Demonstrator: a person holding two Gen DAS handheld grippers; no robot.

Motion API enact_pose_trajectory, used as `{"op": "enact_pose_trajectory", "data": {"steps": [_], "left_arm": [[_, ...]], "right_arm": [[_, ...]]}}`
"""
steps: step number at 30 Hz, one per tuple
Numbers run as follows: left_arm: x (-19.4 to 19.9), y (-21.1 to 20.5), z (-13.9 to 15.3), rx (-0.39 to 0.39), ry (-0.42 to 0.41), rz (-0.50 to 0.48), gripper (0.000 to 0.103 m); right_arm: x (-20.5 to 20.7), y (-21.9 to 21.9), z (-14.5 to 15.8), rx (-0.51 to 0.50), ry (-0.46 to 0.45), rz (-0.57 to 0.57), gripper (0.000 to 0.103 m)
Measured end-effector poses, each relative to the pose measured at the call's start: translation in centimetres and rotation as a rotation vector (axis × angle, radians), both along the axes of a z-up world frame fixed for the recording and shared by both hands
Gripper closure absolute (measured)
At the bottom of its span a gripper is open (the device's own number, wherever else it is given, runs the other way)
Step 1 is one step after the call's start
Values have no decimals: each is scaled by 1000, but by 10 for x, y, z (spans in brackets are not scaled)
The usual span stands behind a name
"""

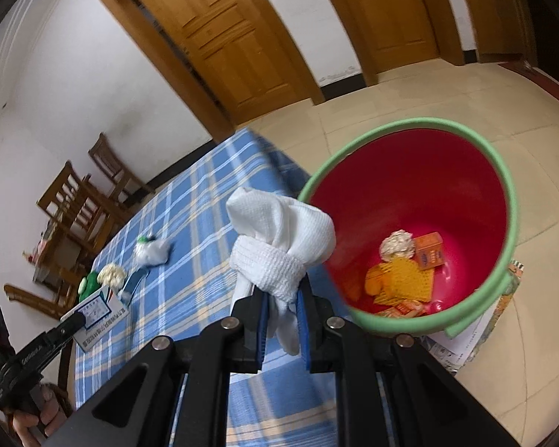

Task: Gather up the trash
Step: 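Carry the teal box and white sock over the red bucket with both grippers, then open the right gripper to drop the sock while the left gripper releases the teal box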

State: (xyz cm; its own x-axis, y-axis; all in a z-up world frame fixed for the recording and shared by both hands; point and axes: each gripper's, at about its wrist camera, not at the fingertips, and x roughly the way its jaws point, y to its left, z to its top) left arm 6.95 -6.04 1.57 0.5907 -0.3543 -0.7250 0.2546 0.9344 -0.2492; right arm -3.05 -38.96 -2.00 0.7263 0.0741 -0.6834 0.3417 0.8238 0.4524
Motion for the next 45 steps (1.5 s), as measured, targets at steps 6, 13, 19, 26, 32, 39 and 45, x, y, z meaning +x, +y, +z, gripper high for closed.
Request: {"op": "enact_pose_trajectory", "data": {"steps": [6, 13, 19, 26, 32, 39, 45], "left_arm": [[-1, -28, 8, 13, -16, -80, 84], [1, -57, 14, 2, -13, -154, 84], [3, -89, 18, -4, -7, -223, 84], [6, -130, 26, 11, -26, -300, 84], [6, -159, 26, 27, -23, -355, 84], [4, -190, 21, 28, -16, -419, 84], [0, -221, 11, 37, -13, -473, 84]], "right_arm": [[-10, -26, -6, 21, 5, -75, 87], [-17, -48, -17, 48, 32, -148, 86], [-21, -60, -25, 68, 54, -184, 82], [-30, -66, -18, 43, 37, -207, 78], [-39, -72, -7, 18, 7, -226, 75], [-51, -83, 2, 0, -25, -266, 71], [-58, -91, 3, 5, -34, -292, 70]]}}
